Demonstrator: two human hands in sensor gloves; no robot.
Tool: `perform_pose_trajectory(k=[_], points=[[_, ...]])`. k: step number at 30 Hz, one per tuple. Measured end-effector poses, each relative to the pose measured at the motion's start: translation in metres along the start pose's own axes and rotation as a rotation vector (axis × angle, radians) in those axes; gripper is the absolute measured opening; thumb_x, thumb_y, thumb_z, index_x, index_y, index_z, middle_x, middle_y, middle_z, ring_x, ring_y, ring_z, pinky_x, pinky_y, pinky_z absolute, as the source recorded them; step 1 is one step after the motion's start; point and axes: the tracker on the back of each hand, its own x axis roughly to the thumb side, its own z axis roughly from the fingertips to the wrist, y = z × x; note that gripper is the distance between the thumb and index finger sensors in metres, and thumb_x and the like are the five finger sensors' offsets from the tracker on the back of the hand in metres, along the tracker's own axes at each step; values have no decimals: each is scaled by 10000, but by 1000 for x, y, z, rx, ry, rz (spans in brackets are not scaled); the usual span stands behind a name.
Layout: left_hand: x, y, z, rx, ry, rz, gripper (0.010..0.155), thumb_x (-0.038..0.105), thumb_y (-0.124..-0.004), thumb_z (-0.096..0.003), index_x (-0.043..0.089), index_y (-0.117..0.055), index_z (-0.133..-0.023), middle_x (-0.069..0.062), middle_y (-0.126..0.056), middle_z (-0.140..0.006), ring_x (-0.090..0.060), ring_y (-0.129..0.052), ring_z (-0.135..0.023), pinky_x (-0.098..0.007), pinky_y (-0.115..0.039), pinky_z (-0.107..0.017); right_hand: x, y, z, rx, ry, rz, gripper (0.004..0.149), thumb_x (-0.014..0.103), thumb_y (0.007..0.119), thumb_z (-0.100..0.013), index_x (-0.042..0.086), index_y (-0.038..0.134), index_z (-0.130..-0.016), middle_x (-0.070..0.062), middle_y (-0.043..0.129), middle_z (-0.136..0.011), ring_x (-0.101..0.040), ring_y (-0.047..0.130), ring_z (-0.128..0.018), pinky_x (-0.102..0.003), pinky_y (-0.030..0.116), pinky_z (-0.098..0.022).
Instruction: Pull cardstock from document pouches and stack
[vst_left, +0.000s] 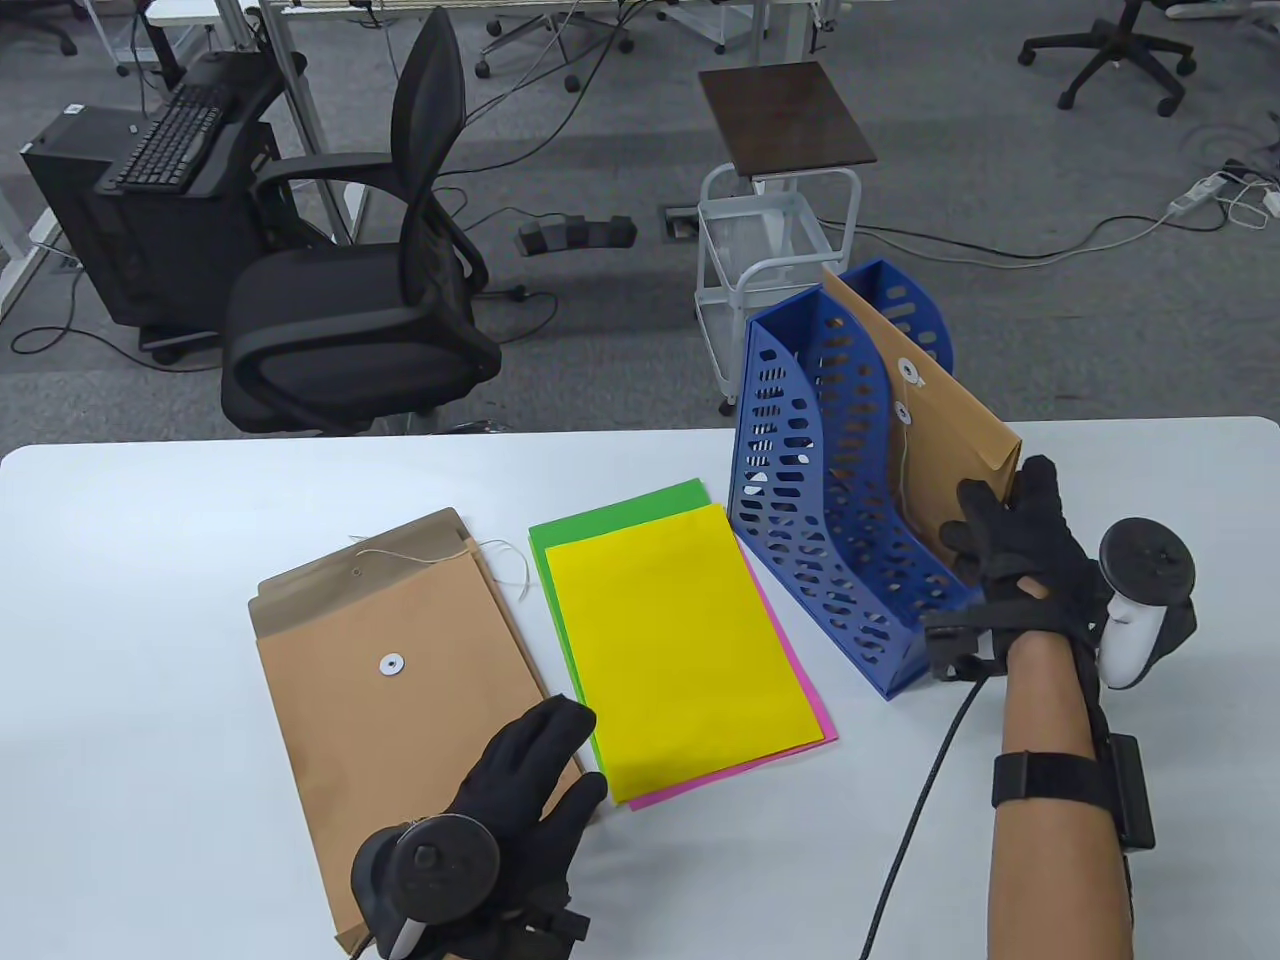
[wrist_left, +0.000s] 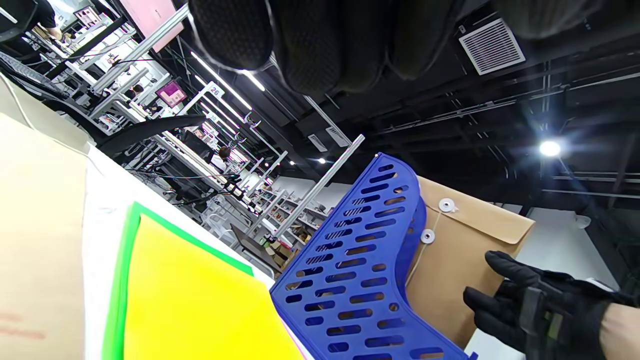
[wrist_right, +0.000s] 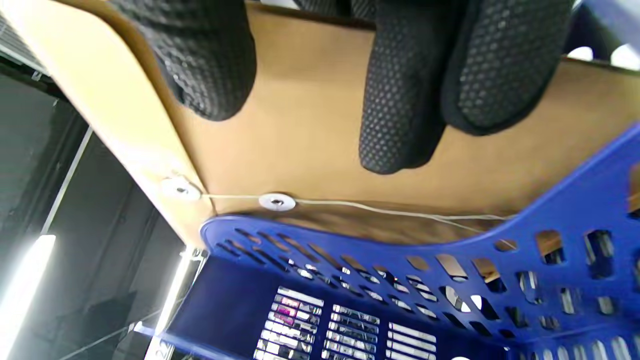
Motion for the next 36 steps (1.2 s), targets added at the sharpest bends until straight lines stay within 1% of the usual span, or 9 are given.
perform_pose_trajectory(k=[5,8,13,16,20,22,26,31,36], points=[[-2,2,0,11,12,2,619,626,-678,-474,361,-667,-1033,33,-705,-1121,-213,-768,-1031,-483,-694,-739,3,5,-4,2,-1,78,508,452,846,-484,215,826,-933,-86,869,-985,-258,1039,-572,-465,866,-429],[-2,2,0,7,16,2,622,626,-678,-474,359,-664,-1035,32,-710,-1118,-212,-771,-1029,-483,-695,-739,15,3,4,-21,-60,116,466,432,855,-476,217,876,-890,-79,910,-948,-283,1048,-584,-481,869,-422],[-3,6,0,26,40,13,621,625,-679,-476,353,-669,-1033,31,-731,-1107,-213,-793,-1014,-485,-706,-730,68,-4,33,-1,-316,181,469,398,824,-493,187,854,-910,-106,916,-929,-285,1075,-558,-478,891,-392],[-2,6,1,18,42,43,622,626,-679,-475,353,-668,-1034,32,-748,-1097,-210,-811,-1004,-486,-715,-724,113,-10,72,-48,-522,210,477,385,815,-496,174,837,-924,-118,906,-932,-289,1078,-558,-480,893,-387],[-2,9,2,37,46,52,626,628,-677,-475,356,-657,-1039,35,-747,-1098,-208,-810,-1005,-488,-713,-727,168,-9,151,-159,-862,354,472,396,806,-500,203,832,-931,-93,903,-947,-284,1055,-614,-480,875,-420],[-6,11,2,41,67,67,628,627,-678,-475,354,-655,-1040,34,-750,-1097,-209,-814,-1003,-490,-711,-728,181,-1,189,-232,-931,393,477,400,798,-504,208,822,-940,-88,904,-956,-287,1038,-639,-485,859,-443],[-21,18,1,64,138,124,650,633,-678,-474,354,-618,-1058,35,-736,-1104,-208,-800,-1013,-493,-704,-734,178,29,247,-218,-1093,434,481,409,784,-506,206,812,-942,-63,955,-894,-266,1046,-603,-463,859,-437],[-44,23,1,91,253,244,833,716,-669,-437,341,-387,-1125,18,-616,-1162,-230,-694,-1074,-515,-645,-766,155,60,253,-152,-1077,364,494,431,779,-490,164,824,-904,21,1061,-603,-116,1095,-295,-361,913,-285],[-55,26,1,55,286,370,965,803,-684,-377,333,-320,-1137,35,-583,-1180,-226,-671,-1091,-511,-635,-777,121,81,223,170,-835,171,473,409,794,-484,132,861,-861,14,1074,-512,-104,1079,-205,-357,912,-232]])
